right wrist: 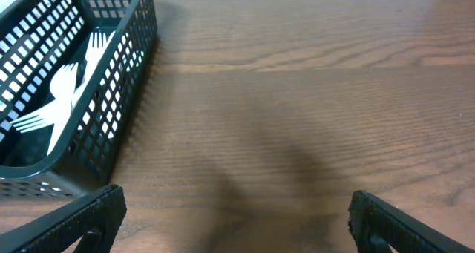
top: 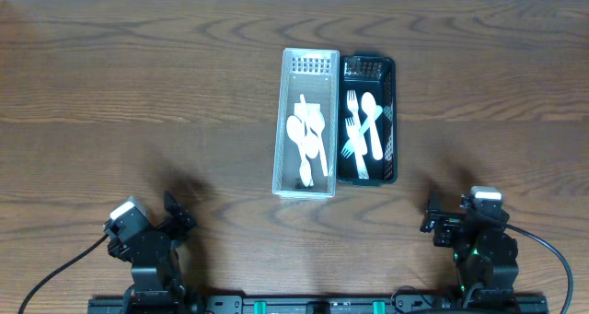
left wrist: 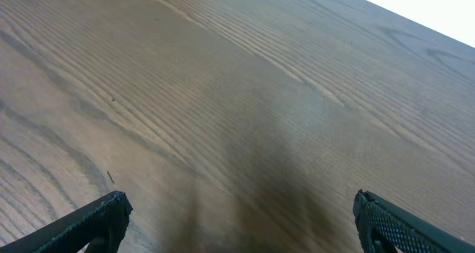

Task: Pack container

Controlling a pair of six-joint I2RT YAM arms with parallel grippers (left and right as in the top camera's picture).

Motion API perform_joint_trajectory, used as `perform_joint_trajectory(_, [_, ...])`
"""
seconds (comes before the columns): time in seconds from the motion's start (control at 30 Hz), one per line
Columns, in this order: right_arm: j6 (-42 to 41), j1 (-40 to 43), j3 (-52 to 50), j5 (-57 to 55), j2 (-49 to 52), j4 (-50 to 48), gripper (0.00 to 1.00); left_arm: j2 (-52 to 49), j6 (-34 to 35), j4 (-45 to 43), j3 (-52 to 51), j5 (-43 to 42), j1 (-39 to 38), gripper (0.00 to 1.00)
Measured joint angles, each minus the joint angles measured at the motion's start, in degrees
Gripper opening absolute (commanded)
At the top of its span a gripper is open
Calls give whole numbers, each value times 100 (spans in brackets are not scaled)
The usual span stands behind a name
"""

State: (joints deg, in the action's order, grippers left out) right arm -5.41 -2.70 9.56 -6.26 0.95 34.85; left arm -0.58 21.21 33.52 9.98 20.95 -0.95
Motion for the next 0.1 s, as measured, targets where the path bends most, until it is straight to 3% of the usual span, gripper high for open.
perform_joint_trajectory(0.1, [0, 2, 0, 0, 0, 0, 99, 0, 0, 0, 0, 0, 0, 98])
